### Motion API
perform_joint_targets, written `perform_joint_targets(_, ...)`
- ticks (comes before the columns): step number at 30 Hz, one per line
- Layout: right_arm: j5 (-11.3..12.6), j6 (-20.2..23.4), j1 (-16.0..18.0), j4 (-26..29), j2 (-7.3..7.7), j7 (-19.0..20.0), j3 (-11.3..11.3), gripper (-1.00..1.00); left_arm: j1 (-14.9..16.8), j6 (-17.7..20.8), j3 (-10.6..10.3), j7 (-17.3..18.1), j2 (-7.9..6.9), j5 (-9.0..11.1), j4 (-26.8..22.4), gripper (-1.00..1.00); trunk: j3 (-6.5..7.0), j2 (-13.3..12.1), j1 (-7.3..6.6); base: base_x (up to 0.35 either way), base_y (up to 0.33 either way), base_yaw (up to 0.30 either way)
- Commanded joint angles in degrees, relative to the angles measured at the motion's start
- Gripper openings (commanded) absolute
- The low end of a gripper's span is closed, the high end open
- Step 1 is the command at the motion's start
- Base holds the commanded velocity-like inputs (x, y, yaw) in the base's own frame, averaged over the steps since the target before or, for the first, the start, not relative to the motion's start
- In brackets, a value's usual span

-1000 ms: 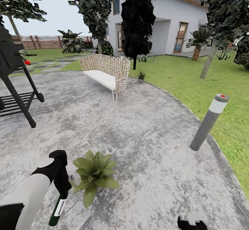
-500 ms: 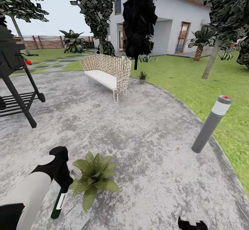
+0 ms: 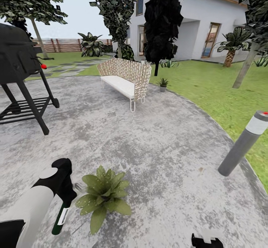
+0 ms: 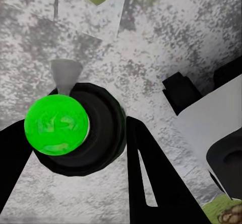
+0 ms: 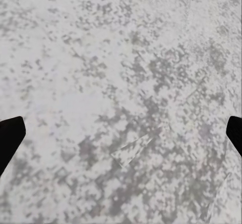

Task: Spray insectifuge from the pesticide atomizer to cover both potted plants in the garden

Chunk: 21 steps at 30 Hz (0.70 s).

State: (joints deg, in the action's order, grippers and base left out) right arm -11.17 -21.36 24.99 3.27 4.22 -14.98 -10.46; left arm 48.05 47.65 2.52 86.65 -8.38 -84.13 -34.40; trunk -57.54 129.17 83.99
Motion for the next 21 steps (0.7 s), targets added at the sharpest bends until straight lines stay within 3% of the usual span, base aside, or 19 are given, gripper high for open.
perform_joint_targets(1, -0.6, -0.2, 0.0, -0.1, 0.0, -0.2, -0.4, 1.0, 0.0, 0.6, 0.2, 0.5, 0.05, -0.6, -0.1, -1.0, -0.05, 0.0, -0.01, 0.002, -0.001, 0.277)
perform_joint_targets(10, -0.6, -0.2, 0.0, 0.0, 0.0, -0.2, -0.4, 1.0, -0.1, 0.6, 0.0, 0.1, 0.24, -0.6, 0.0, -1.0, -0.05, 0.0, -0.01, 0.0, -0.003, 0.272)
perform_joint_targets(21, -0.6, -0.2, 0.0, -0.1, 0.0, -0.1, -0.4, 1.0, -0.1, 0.6, 0.4, -0.3, 0.56, -0.5, 0.8, -1.0, -0.05, 0.0, -0.01, -0.008, -0.242, 0.026)
